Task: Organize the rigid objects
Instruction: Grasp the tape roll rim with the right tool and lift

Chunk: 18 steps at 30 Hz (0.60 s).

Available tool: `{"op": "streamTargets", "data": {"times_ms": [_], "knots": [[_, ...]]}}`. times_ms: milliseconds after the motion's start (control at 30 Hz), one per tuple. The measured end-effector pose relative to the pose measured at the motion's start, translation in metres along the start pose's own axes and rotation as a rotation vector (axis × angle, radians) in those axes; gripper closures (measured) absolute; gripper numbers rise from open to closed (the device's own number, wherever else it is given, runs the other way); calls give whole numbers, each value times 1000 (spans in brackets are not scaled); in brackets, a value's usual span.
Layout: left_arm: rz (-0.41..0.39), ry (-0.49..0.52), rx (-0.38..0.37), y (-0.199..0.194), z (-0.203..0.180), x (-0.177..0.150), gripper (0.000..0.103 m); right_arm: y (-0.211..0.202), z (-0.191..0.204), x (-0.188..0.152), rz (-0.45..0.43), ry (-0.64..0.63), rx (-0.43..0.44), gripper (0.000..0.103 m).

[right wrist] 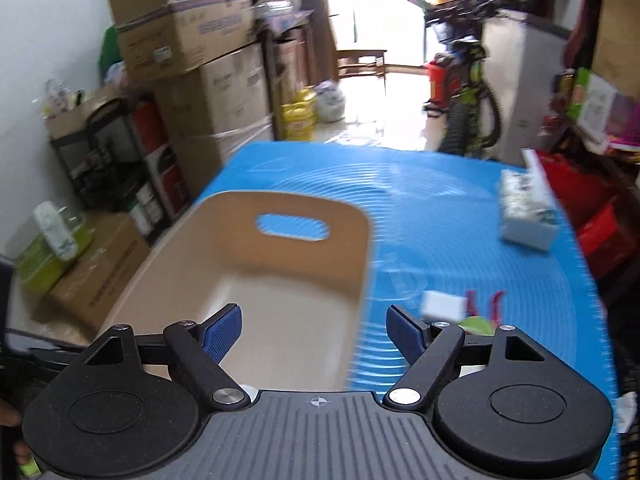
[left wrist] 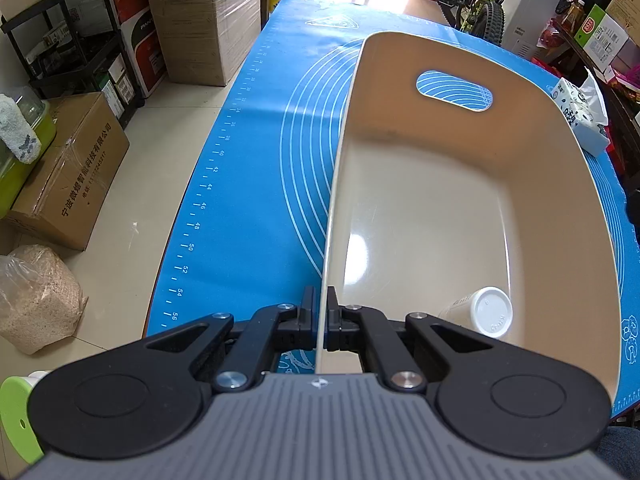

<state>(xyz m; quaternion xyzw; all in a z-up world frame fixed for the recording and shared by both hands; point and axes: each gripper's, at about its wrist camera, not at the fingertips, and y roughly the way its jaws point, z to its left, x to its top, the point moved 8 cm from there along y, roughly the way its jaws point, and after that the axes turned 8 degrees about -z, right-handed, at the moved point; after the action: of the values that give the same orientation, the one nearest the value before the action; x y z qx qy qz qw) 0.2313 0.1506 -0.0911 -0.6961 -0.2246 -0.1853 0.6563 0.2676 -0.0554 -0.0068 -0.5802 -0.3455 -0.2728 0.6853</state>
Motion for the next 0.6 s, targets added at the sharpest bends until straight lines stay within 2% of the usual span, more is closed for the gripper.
{"op": "streamTargets", "data": {"times_ms": [267, 433, 600], "knots": [[0, -1, 2, 0, -1, 1, 99, 10, -88, -22, 20, 18, -208, 21], [0, -3, 2, 0, -3, 1, 98, 29, -136, -49, 75, 67, -300, 21], [1, -2, 3, 0, -3, 0, 98, 43, -160, -78, 139, 94, -340, 23]]}}
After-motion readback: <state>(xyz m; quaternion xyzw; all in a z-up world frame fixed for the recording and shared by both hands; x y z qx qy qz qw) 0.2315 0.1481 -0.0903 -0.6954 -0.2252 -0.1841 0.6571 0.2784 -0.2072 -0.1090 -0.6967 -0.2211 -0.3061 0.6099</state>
